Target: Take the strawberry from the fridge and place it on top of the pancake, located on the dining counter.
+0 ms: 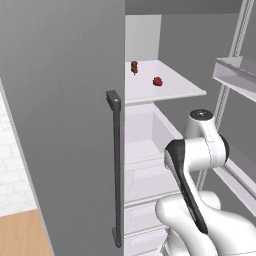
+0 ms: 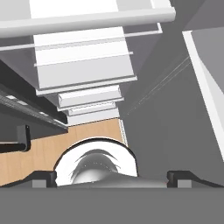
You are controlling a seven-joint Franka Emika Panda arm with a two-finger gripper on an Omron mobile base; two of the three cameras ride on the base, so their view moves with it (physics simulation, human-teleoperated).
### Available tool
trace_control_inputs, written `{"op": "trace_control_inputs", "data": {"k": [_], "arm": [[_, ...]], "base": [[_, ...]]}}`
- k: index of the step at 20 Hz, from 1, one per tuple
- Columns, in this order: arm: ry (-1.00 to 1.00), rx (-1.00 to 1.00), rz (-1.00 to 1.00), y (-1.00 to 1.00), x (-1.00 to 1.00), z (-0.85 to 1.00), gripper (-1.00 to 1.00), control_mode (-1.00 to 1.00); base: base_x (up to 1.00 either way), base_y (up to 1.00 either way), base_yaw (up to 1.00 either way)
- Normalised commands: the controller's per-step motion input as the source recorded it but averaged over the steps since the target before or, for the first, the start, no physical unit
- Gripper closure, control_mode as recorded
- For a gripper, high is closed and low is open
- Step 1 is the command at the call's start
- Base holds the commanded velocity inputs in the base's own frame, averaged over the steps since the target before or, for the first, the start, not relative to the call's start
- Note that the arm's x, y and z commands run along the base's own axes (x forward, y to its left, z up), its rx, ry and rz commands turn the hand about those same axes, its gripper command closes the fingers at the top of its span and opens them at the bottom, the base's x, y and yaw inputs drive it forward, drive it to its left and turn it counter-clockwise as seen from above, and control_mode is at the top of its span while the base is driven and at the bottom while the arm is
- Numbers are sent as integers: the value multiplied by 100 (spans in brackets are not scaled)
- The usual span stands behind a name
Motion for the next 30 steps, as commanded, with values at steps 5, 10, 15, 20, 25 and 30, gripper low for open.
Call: {"op": "trace_control_inputs", "data": {"k": [5, 10, 15, 20, 25, 30], "arm": [[0, 0, 0, 0, 0, 0, -100, 100], [0, 0, 0, 0, 0, 0, -100, 100], [-6, 0, 0, 7, 1, 3, -100, -100], [-53, 0, 26, 12, 6, 39, -100, -100], [-47, 0, 19, 19, 19, 80, -100, -100], [-24, -1, 5, 8, 30, 78, -100, -100]], "base": [[8, -1, 0], [0, 0, 0], [0, 3, 0], [0, 0, 0], [0, 0, 0], [0, 0, 0]]}}
